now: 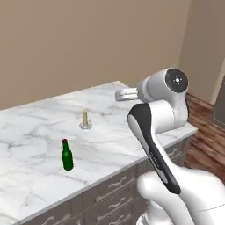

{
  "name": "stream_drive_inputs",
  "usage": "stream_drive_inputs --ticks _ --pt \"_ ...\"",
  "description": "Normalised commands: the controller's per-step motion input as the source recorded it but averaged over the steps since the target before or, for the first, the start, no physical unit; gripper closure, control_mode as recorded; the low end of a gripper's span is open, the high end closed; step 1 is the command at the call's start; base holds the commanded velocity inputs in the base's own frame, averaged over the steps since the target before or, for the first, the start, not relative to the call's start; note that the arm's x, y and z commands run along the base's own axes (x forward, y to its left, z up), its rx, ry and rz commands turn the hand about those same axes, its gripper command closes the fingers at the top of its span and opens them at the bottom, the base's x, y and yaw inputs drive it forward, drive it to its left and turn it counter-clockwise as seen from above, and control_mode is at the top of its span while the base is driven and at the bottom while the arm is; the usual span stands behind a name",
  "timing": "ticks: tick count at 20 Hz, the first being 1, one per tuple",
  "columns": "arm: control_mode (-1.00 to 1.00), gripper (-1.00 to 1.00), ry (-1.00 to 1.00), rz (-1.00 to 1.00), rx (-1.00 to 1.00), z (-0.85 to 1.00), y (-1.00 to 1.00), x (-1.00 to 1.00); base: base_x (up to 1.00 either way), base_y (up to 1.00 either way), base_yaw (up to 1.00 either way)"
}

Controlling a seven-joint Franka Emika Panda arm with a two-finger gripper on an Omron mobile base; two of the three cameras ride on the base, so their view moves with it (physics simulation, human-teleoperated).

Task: Open the cabinet directly in front. Then move the beer and the cup to the dining counter with the candle on it.

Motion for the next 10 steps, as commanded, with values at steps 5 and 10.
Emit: stream_drive_inputs --ticks 5,10 --pt "1.00 -1.00 0.00 0.00 0.00 0.00 0.00 0.00 0.01 -0.50 -0.56" --pt "1.00 -1.00 0.00 0.00 0.00 0.00 0.00 0.00 0.05 -0.33 -0.60"
